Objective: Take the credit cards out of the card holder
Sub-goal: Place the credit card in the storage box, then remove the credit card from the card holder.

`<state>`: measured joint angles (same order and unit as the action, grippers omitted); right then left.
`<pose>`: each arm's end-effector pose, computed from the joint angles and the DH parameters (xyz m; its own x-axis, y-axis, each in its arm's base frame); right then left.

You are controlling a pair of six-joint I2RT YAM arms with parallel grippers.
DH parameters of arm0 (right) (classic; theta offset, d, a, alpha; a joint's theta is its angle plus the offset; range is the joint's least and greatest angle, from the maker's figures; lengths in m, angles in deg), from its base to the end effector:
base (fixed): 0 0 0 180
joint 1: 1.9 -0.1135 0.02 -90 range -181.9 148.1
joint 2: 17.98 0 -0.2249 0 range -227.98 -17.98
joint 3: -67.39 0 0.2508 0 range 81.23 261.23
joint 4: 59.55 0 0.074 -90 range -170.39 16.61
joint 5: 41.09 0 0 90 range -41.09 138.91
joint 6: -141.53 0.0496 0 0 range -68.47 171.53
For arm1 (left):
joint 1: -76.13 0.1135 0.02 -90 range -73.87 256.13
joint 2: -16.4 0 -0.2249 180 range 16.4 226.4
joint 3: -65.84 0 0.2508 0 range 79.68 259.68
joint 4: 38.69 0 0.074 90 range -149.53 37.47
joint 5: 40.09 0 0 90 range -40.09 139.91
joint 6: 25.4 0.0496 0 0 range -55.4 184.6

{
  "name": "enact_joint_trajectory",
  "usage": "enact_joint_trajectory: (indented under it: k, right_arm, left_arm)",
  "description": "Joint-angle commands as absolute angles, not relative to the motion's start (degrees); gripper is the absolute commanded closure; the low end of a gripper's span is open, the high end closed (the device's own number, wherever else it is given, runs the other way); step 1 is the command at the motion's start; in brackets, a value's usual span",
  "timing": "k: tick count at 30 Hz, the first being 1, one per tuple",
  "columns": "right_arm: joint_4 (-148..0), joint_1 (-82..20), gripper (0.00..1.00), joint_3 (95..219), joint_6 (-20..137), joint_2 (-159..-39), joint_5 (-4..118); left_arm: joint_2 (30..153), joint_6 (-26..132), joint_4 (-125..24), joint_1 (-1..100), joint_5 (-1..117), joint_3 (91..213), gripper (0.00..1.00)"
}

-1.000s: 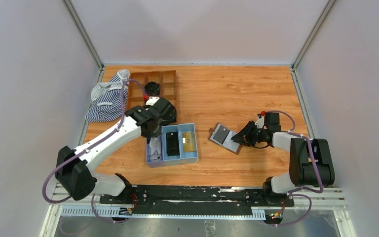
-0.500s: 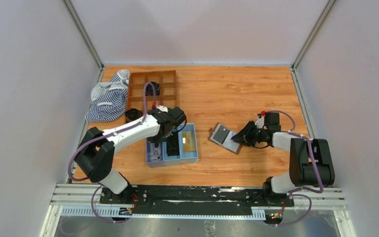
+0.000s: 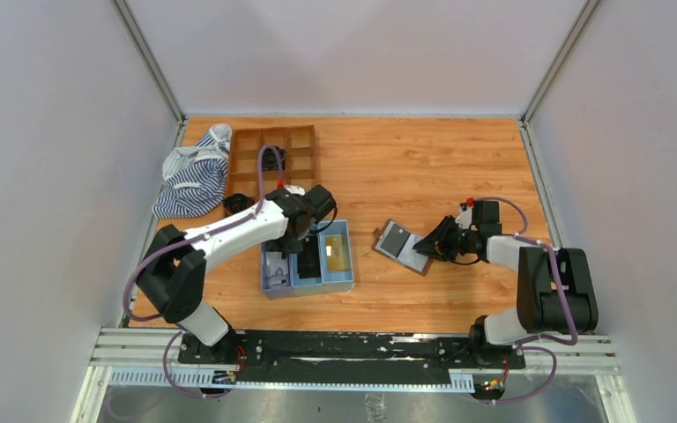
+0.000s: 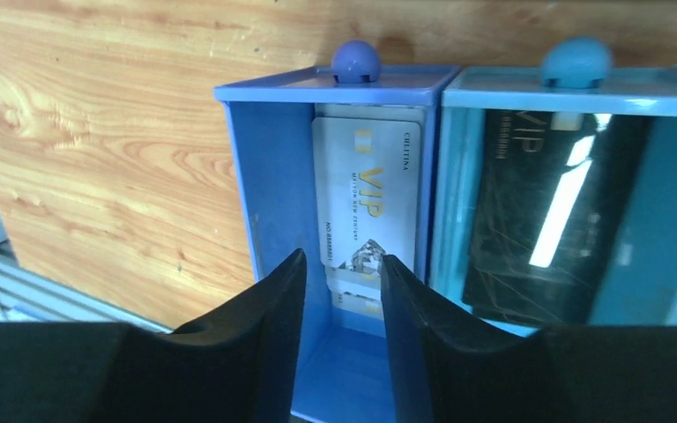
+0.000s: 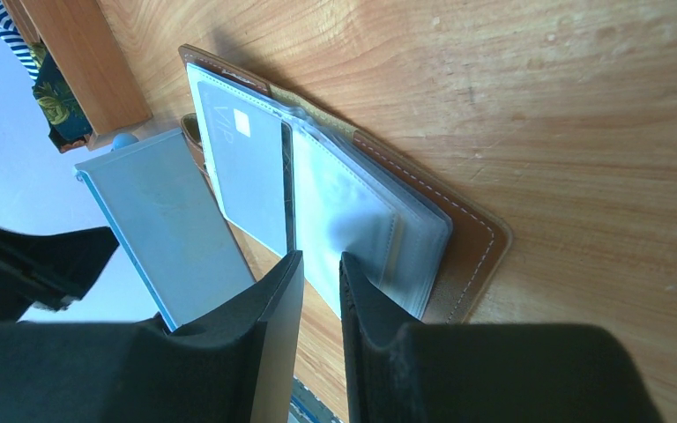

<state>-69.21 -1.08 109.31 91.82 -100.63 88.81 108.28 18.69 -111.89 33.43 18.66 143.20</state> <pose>0.2532 0.0282 0.0866 -0.8449 0.5082 -0.1668 0.1946 0.5825 0.7892 0.2194 -0.1674 0.1591 -0.9165 0.0102 -0.4000 -0.1346 0.9336 0.3321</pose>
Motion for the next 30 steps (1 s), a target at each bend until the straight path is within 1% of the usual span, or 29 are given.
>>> enact_joint_trajectory:
  k: [1,3,6,9,11,15,18,22,30]
  right_arm:
    - [-75.61,-1.63,0.73,106.64,88.18,-101.47,79.41]
    - [-75.99,-1.59,0.73,106.95,88.08,-101.26,79.2]
    - [-76.65,-1.57,0.73,107.45,87.52,-100.59,79.14]
    - [-77.84,-1.61,0.72,108.21,87.16,-99.26,78.9]
    - [-78.85,-1.62,0.72,108.75,86.88,-98.14,78.57]
    - [-80.66,-1.55,0.7,109.75,86.2,-95.92,78.53]
    - [-81.97,-1.62,0.7,109.96,85.57,-94.48,78.4]
    - [-82.8,-1.62,0.69,109.93,85.11,-93.07,78.58]
    - [-80.31,-1.59,0.69,110.8,88.27,-92.75,81.77]
  left_arm:
    - [101.2,21.4,-111.92,32.36,20.0,148.71,0.57]
    - [98.76,22.4,-111.76,31.38,21.02,153.1,0.52]
    - [97.94,23.89,-111.38,29.65,23.23,159.71,0.5]
    - [101.15,25.97,-110.93,27.33,26.38,167.0,0.5]
    - [104.07,28.4,-107.5,26.22,32.78,169.67,0.5]
    - [107.58,29.32,-89.07,26.03,53.74,163.76,0.5]
    - [111.81,28.12,-78.82,26.12,60.79,160.88,0.49]
    - [120.76,27.71,-74.32,26.08,68.3,163.95,0.47]
    - [133.02,29.42,-74.62,27.04,66.18,170.02,0.48]
